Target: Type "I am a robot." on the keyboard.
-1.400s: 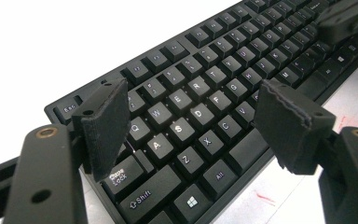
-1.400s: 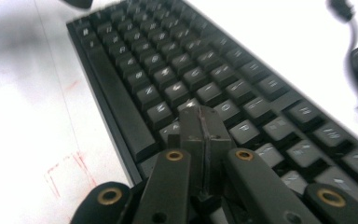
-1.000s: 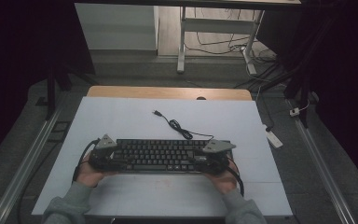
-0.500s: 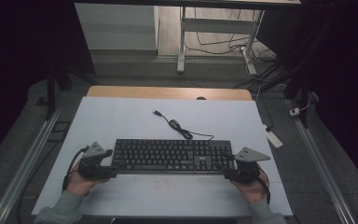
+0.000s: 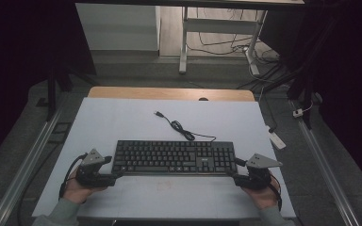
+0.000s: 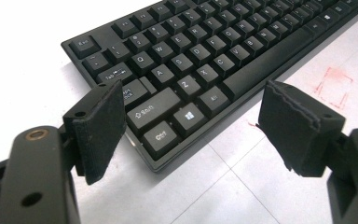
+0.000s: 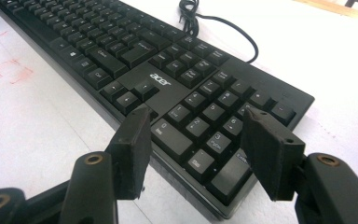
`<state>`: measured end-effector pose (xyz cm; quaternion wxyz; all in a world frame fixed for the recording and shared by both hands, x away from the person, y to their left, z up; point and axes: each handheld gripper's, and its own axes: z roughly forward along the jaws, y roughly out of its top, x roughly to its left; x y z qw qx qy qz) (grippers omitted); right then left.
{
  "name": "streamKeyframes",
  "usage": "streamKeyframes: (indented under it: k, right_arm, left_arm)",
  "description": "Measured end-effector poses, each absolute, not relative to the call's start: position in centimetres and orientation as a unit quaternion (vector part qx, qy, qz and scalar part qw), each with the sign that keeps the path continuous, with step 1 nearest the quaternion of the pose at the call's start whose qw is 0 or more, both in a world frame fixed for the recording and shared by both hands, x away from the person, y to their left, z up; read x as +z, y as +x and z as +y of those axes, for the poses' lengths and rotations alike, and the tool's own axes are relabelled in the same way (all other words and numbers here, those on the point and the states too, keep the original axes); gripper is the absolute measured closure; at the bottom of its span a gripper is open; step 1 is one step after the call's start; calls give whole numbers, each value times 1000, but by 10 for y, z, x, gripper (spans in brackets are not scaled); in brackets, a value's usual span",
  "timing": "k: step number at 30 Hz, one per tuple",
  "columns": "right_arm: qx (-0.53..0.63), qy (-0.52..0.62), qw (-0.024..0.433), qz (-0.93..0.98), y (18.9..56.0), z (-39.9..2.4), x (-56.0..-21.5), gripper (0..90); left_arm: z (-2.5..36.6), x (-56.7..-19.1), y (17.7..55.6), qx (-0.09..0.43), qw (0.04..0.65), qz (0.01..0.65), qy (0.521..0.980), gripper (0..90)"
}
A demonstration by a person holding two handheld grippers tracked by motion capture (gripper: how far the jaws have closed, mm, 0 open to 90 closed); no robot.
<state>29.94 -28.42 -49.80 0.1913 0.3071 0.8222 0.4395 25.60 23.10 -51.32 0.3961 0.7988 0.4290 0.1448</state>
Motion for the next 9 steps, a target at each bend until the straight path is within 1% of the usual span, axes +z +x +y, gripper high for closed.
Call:
streamKeyframes:
  k: [9]
  right_arm:
    - [442, 306, 187, 822, 301, -282, -500, 430]
  left_arm:
    - [233, -513, 257, 143, 397, 432, 797, 229]
